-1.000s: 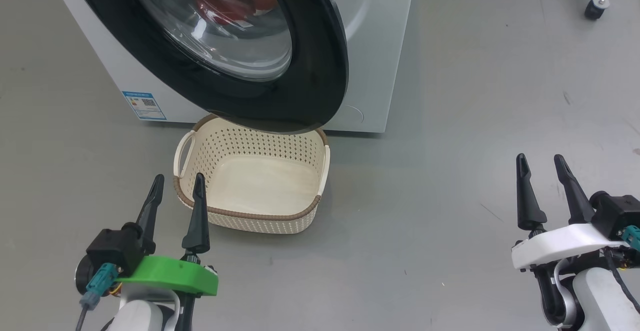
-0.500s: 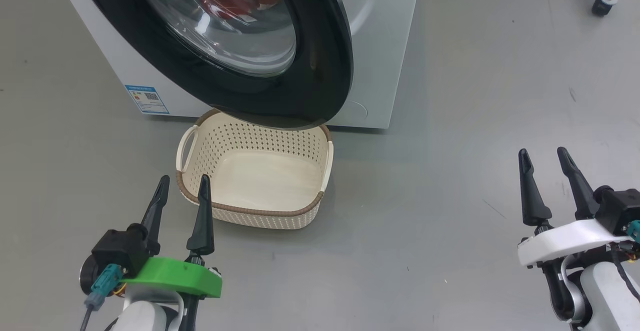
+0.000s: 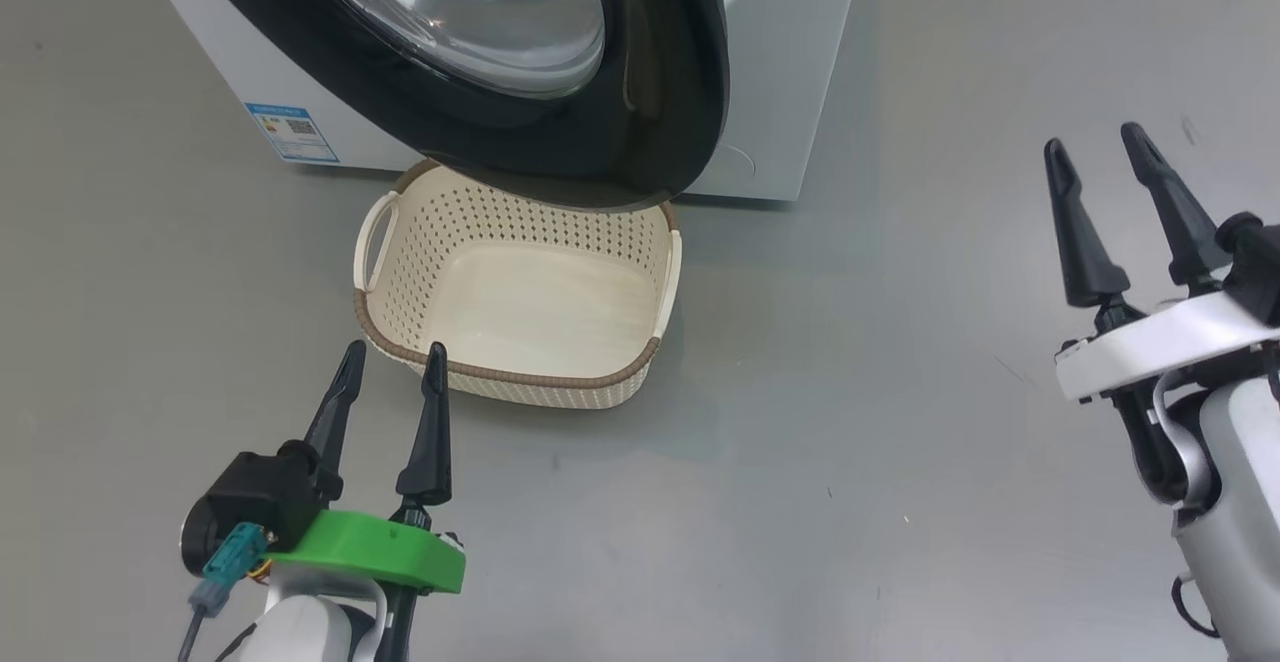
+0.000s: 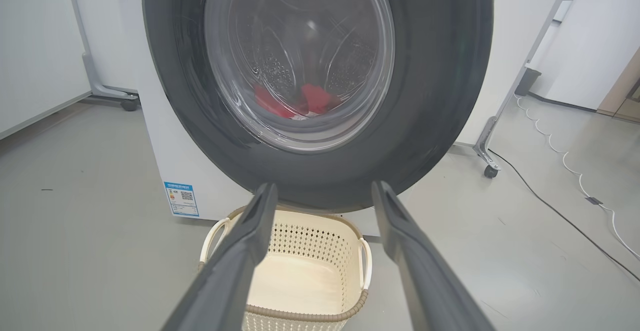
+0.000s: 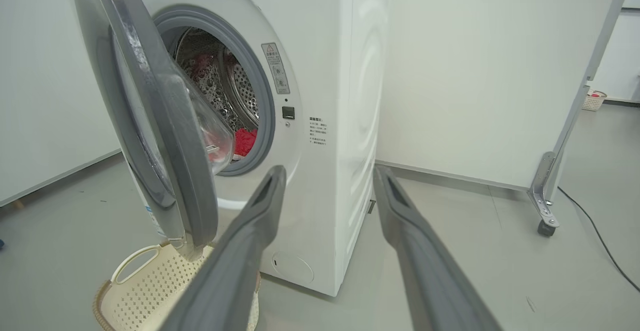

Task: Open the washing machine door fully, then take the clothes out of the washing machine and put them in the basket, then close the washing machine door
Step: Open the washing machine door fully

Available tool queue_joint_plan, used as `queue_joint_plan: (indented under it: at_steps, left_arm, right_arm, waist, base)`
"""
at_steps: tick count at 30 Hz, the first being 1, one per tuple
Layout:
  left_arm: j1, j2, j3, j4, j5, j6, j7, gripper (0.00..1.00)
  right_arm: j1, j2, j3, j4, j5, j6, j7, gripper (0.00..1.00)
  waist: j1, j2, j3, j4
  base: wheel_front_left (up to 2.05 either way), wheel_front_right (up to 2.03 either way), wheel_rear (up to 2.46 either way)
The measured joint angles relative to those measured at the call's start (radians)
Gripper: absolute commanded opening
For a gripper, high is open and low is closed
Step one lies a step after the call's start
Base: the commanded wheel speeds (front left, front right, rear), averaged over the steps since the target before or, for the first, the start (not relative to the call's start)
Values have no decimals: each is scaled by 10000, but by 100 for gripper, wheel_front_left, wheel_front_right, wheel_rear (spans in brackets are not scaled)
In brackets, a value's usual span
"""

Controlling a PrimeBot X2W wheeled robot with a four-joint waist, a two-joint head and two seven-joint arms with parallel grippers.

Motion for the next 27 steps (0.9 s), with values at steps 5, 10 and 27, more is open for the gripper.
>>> queue_joint_plan:
  at_steps: [5,10,27]
  left_arm:
    - [-385,-2,-102,-63,-27,-63,0,100]
    - [-606,-2,-151,-100,-35,-73,0,100]
    - [-1264,-8,-748,-75,-282,-86,0,100]
  right_arm:
    - [-918,-69,65,12,128,188,541,0]
    - [-1619,767,-391,297,1925,190,1461,0]
    - [-4150,1427,-1335,1469,5106,71,4335,0]
  waist:
    - [0,0,409,163]
    - [0,0,797,361]
    - [0,0,1647,1321]
  base:
    - [0,0,0]
    - [0,0,0]
    - [0,0,0]
